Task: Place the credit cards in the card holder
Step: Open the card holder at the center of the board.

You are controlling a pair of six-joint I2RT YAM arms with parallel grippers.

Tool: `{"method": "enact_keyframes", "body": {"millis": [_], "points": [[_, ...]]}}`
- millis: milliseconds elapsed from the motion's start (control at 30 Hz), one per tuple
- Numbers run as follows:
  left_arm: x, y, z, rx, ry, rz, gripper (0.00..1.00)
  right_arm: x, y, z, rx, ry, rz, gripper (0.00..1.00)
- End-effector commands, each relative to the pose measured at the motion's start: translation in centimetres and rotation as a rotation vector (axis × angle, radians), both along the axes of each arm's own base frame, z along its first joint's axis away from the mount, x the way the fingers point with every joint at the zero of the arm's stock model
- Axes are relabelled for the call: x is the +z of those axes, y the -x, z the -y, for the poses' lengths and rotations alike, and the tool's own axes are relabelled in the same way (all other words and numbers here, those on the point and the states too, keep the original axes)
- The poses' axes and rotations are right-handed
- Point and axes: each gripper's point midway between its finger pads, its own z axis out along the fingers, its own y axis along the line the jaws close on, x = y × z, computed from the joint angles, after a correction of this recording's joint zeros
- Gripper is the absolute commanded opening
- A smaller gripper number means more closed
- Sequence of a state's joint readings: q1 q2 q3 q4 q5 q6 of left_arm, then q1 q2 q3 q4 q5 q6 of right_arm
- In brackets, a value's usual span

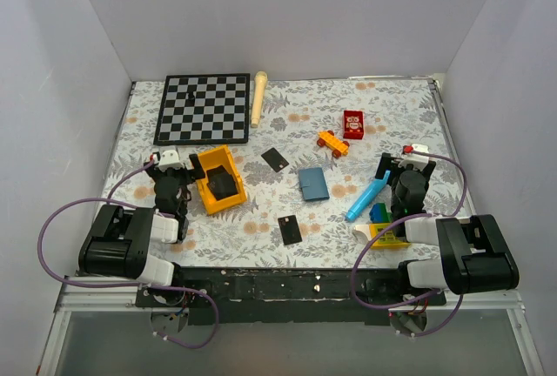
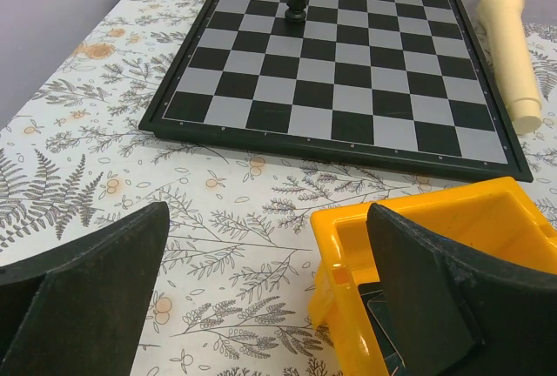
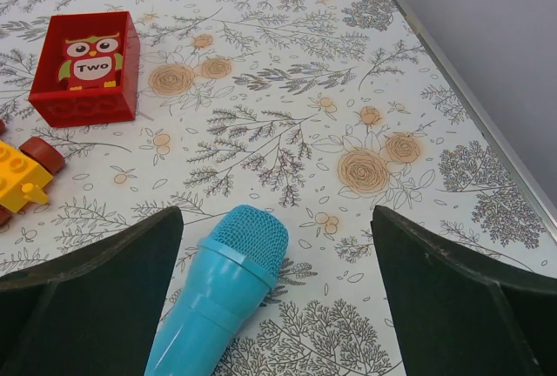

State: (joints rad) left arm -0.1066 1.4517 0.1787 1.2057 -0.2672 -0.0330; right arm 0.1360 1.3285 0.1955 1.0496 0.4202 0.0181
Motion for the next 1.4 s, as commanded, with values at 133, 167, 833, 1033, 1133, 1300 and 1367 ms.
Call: {"method": "enact_keyframes", "body": {"millis": [133, 167, 833, 1033, 1133, 1300, 1367], "points": [[1.2, -0.6, 0.1, -0.009, -0.006, 0.032, 0.98, 1.7, -1.0, 0.6, -0.02, -0.013, 0.042, 0.98], [1.2, -0.6, 0.1, -0.01, -0.006, 0.033, 0.98, 1.7, -1.0, 0.5, -0.019, -0.013, 0.043, 0.98], [6.6, -1.7, -1.4, 0.111, 0.047, -0.015, 0.98, 3.5, 0.3, 1.2, -0.057, -0.019, 0.085, 0.98], [11.0, -0.8, -5.2, 0.389, 0.118, -0.091, 0.98, 5.1, 2.4, 3.7, -0.36, -0.246, -0.099, 0.98], [10.7, 2.1, -8.9, 0.686, 0.248, -0.133, 0.98, 6.5, 2.2, 4.0, -0.419, -0.264, -0.141, 0.98], [11.0, 1.8, -9.2, 0.6, 0.233, -0.239, 0.98, 7.8, 2.5, 4.3, -0.422, -0.224, -0.201, 0.64], [11.1, 1.7, -8.9, 0.574, 0.227, -0.258, 0.98, 8.2, 2.5, 4.1, -0.412, -0.234, -0.207, 0.47]]}}
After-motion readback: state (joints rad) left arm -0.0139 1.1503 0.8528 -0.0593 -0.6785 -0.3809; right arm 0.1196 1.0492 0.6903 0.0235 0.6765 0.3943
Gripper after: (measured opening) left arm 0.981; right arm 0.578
